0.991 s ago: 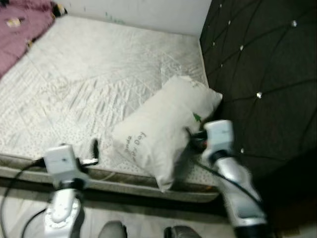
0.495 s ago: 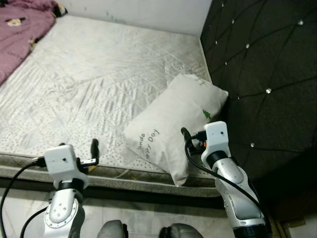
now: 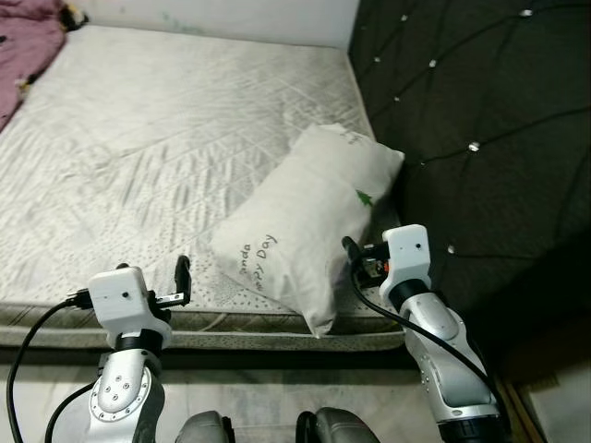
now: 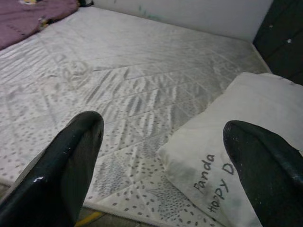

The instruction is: Clean up the room

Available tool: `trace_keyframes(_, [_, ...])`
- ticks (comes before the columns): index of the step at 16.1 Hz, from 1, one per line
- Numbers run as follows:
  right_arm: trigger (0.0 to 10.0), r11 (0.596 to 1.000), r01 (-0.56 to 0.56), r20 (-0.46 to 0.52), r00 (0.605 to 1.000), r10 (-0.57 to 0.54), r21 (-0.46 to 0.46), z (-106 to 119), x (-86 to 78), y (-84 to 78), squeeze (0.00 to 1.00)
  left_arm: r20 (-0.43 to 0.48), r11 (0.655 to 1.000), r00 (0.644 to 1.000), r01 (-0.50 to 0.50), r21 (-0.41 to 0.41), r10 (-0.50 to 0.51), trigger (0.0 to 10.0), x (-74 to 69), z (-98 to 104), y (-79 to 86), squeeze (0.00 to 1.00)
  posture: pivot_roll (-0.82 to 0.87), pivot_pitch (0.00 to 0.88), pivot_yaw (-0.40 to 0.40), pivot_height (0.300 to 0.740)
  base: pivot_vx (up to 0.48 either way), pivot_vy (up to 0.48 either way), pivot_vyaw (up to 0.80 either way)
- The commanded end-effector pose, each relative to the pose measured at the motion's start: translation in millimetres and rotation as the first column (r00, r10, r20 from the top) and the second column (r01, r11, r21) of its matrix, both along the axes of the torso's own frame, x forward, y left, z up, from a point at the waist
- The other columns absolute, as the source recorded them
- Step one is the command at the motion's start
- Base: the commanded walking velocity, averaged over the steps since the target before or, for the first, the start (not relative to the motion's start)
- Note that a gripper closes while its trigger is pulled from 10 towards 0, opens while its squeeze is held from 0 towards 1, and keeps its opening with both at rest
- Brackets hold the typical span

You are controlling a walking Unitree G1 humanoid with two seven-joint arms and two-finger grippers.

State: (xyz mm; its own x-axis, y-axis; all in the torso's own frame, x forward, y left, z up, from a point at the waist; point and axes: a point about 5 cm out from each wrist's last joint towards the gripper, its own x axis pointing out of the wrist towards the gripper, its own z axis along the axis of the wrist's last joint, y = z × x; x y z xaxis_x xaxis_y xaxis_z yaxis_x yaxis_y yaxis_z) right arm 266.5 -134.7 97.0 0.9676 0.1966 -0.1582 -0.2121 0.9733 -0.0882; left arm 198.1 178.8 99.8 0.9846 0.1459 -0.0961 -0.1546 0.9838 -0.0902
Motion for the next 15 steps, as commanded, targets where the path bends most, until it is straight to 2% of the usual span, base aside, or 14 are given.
trace_keyframes(1, [10.0,1.0,-0.001,0.002,1.0,0.001,-0.002,1.4,1.7,-0.8,0.0,0.0,1.0,1.0,-0.003,-0.007,0.003,10.0,0.3,0.3,0.6,0.0,0.02,0.081,-0.079,0.74,0.0,0.48,0.0])
trace_keyframes(2, [10.0,1.0,-0.001,0.002,1.0,0.001,-0.002,1.5,1.9,-0.8,0.0,0.0,1.0,1.0,-0.002,-0.004,0.002,10.0,0.6,0.4,0.6,0.0,0.02,0.081,-0.08,0.74,0.0,0.368,0.0])
trace_keyframes(8, [10.0,1.0,-0.001,0.005,1.0,0.001,0.002,2.0,2.6,-0.5,0.0,0.002,1.0,1.0,-0.006,0.007,0.006,10.0,1.5,0.8,0.7,0.0,0.02,0.078,-0.079,0.74,0.0,0.0,0.0])
trace_keyframes(15, [10.0,1.0,-0.015,0.014,1.0,0.015,0.01,4.4,-4.3,-0.5,0.0,-0.005,1.0,1.0,-0.019,-0.002,0.019,10.0,-5.2,1.8,1.0,0.0,0.02,0.103,-0.08,0.74,0.0,0.0,0.0])
